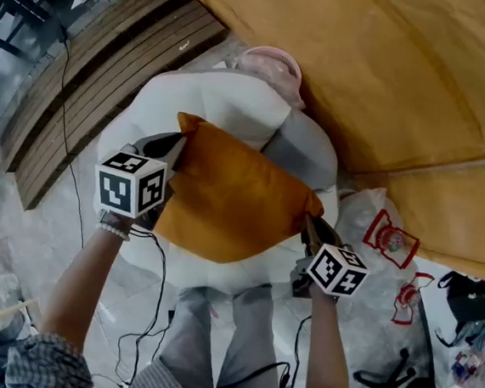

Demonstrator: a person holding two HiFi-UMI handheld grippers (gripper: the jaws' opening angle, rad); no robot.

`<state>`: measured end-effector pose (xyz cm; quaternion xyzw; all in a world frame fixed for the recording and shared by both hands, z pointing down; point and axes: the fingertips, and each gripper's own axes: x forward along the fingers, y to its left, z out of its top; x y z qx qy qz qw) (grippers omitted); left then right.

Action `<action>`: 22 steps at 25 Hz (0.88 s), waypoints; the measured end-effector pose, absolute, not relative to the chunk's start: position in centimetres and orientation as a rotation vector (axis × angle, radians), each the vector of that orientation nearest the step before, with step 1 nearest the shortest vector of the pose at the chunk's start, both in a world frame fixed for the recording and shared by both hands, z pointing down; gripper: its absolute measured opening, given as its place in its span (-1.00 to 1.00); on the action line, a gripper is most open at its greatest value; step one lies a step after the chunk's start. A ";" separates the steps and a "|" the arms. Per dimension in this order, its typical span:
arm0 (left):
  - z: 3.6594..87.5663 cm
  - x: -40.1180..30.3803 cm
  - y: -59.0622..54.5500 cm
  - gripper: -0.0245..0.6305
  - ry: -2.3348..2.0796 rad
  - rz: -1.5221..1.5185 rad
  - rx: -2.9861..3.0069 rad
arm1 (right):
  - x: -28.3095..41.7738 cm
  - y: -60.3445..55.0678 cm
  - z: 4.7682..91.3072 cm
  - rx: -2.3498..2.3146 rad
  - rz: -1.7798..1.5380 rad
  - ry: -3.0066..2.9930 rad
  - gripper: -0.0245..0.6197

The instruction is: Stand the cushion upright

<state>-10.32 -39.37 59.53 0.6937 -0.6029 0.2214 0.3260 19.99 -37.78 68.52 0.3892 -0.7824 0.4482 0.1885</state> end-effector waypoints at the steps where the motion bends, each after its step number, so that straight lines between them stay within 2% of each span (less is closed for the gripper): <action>1: 59.0 -10.2 -38.6 -0.89 -1.582 0.574 1.823 | 20.0 -37.2 68.0 1.090 1.254 -2.197 -0.77; 11: 53.5 -10.1 -30.2 -0.89 -1.638 0.445 1.835 | 20.2 -33.3 62.2 1.070 1.178 -2.220 -0.80; 22: 49.9 -12.0 -21.0 -0.89 -1.745 0.203 1.694 | 16.8 -33.5 54.9 0.927 0.930 -2.374 -0.80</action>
